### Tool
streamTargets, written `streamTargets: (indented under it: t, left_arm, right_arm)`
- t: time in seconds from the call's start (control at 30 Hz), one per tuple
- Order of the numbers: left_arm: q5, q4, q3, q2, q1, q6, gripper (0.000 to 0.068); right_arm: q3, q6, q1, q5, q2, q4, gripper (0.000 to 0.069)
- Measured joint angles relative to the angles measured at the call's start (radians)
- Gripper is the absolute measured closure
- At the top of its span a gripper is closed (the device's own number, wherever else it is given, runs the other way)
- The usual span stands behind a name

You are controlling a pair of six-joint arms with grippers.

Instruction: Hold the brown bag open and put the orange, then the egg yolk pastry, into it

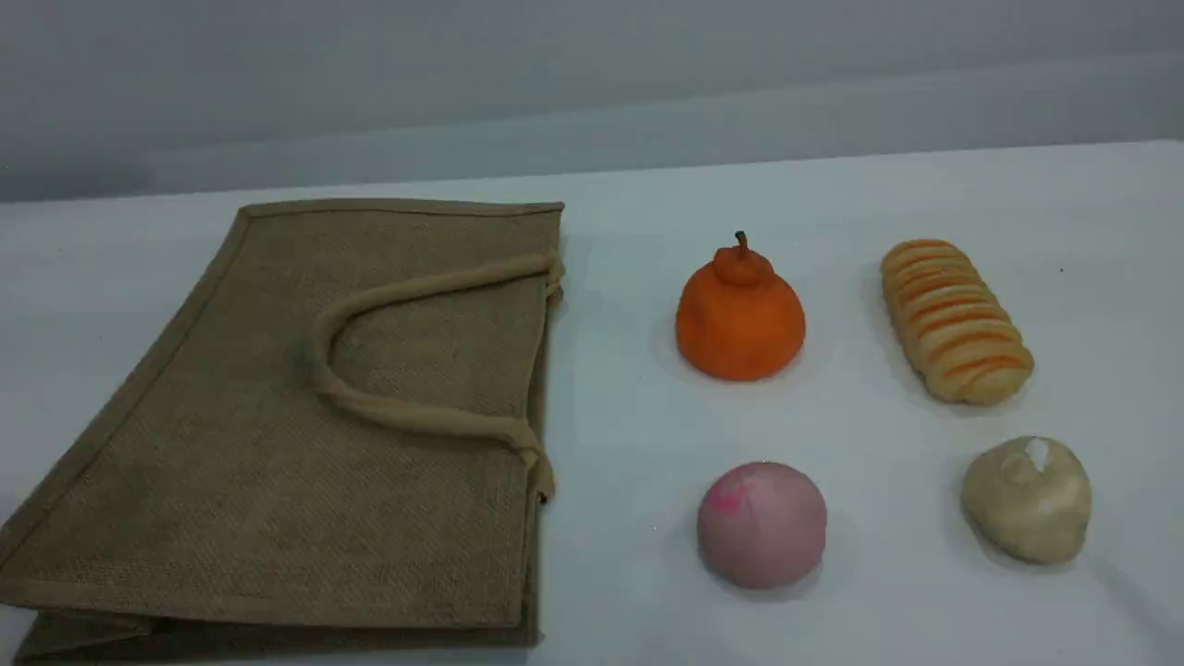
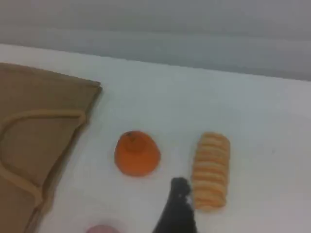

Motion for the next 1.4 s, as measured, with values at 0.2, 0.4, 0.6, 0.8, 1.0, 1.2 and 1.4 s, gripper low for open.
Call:
streamTargets:
  t: [0.2, 0.4, 0.6, 0.8, 1.0, 1.2, 1.4]
  left_arm:
    - [-0.059, 0.001, -0.095, 0.206, -0.064, 0.000, 0.0218]
    - [-0.083, -0.001, -0.182, 0.394, -0.087, -0.008, 0.0218]
    - [-0.118, -0.003, -0.247, 0.558, -0.139, -0.011, 0.0218]
    - [-0.130, -0.003, -0.326, 0.706, -0.191, -0.039, 0.0218]
    - [-0.136, -0.002, -0.349, 0.811, -0.190, -0.096, 0.0218]
    - [-0.136, 0.005, -0.348, 0.861, -0.190, -0.116, 0.0218]
    - [-0.132, 0.007, -0.348, 0.862, -0.190, -0.130, 0.0218]
  right_arm:
    - [0.000, -0.002, 0.000, -0.031, 0.050, -0.001, 0.0120]
    - [0.000, -0.002, 0.000, -0.044, 0.091, -0.001, 0.0120]
    - [0.000, -0.002, 0.000, -0.052, 0.099, -0.002, 0.0120]
    - [0.000, -0.002, 0.000, -0.052, 0.099, -0.002, 0.0120]
    - [0.000, -0.002, 0.000, -0.053, 0.099, -0.002, 0.0120]
    - [0.000, -0.003, 0.000, -0.053, 0.099, -0.003, 0.0120]
    - [0.000, -0.003, 0.000, -0.050, 0.099, -0.003, 0.0120]
